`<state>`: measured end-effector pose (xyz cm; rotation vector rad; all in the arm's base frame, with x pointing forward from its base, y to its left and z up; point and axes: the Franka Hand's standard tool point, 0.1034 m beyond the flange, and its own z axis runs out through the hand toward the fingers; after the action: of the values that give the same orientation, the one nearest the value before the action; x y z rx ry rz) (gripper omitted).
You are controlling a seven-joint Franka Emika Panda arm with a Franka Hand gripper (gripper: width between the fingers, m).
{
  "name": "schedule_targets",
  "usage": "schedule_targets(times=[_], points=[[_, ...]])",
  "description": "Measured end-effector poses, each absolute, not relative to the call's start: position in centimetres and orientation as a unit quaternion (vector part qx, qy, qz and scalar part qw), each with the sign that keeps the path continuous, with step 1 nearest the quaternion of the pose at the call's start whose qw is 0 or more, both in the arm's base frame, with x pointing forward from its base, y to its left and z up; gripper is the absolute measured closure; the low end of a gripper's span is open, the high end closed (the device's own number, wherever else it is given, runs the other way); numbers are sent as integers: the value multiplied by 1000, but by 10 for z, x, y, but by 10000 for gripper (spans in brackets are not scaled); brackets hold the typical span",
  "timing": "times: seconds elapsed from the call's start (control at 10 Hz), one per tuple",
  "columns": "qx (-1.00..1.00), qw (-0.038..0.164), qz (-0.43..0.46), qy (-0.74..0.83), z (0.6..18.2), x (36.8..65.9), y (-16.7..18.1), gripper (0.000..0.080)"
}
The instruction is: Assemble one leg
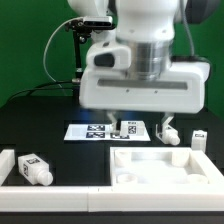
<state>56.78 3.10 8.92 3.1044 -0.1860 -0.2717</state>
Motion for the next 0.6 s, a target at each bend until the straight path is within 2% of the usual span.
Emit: schedule_targets(times=[0.1, 0.3, 0.5, 0.6], points=[[994, 9, -90, -57, 86, 567, 30, 156], [992, 7, -100, -83, 85, 562, 36, 151], [982, -16, -143, -120, 82, 540, 78, 151], [979, -14, -159, -128, 87, 535, 97, 151]])
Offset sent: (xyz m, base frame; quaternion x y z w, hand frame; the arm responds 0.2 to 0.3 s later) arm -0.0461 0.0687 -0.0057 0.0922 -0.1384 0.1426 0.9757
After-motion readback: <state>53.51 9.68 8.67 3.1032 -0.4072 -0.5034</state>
